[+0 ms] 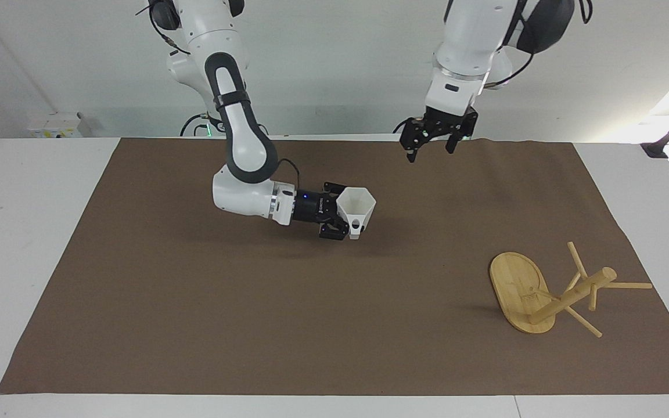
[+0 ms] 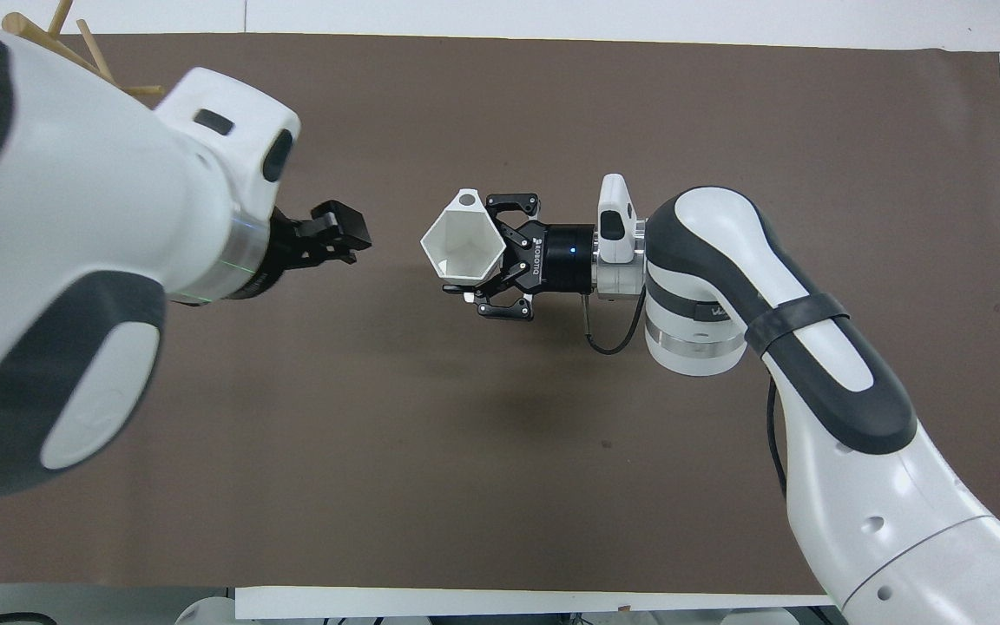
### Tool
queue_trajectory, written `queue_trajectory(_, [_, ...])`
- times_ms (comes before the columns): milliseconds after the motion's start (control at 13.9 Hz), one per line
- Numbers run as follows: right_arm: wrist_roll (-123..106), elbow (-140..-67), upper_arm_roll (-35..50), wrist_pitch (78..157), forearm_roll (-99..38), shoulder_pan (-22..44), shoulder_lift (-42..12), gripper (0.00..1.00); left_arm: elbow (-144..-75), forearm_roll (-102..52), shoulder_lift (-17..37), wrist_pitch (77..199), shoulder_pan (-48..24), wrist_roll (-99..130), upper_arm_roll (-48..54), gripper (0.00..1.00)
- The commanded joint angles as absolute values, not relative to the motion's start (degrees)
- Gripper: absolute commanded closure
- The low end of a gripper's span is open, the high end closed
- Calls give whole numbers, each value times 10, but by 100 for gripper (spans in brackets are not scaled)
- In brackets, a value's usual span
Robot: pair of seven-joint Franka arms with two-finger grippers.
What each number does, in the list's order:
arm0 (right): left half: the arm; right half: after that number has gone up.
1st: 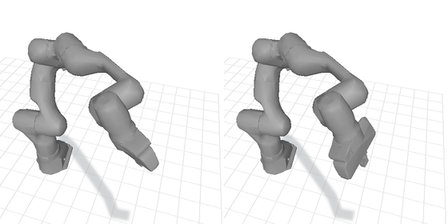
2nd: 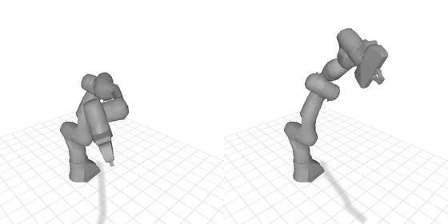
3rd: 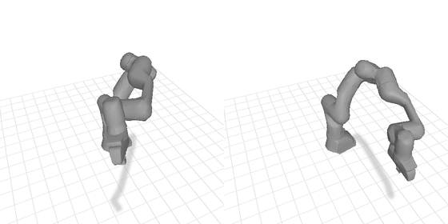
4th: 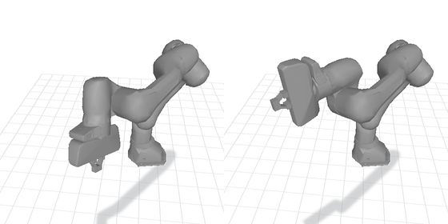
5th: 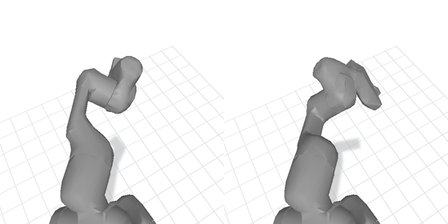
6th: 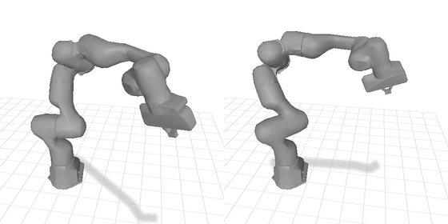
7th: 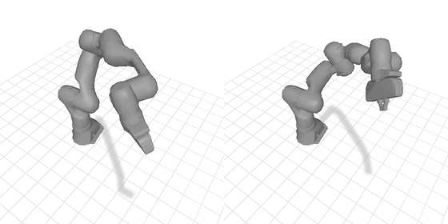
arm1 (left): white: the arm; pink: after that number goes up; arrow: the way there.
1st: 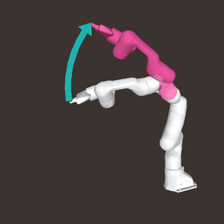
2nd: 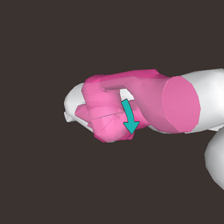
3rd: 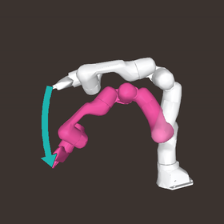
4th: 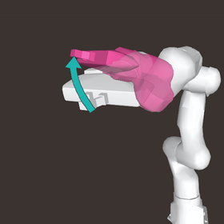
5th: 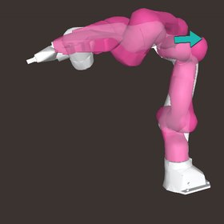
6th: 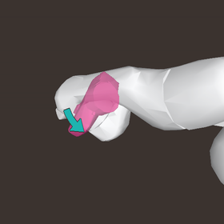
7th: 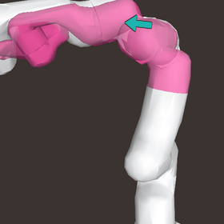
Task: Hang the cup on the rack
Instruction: 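Lift the cup with the right gripper while the left gripper approaches, then grasp the cup with the left gripper while the right gripper holds it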
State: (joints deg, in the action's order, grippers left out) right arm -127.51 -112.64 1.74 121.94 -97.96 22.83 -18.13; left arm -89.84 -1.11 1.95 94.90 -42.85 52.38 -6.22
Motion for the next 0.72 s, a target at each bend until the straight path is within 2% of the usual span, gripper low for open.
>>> queue_trajectory(0, [-1263,-1133,15,1230,-990,231,-166,66,-925,-5,26,995,-448,573,-73,0])
queue_trajectory(503, [-1259,-1130,15,1232,-990,236,-166,65,-949,-20,76,1099,-455,607,-72,3])
queue_trajectory(575, [-1259,-1130,15,1232,-991,240,-166,65,-949,-21,80,1101,-457,607,-72,6])
queue_trajectory(646, [-1259,-1130,15,1232,-992,240,-166,65,-950,-21,82,1101,-457,606,-71,19])
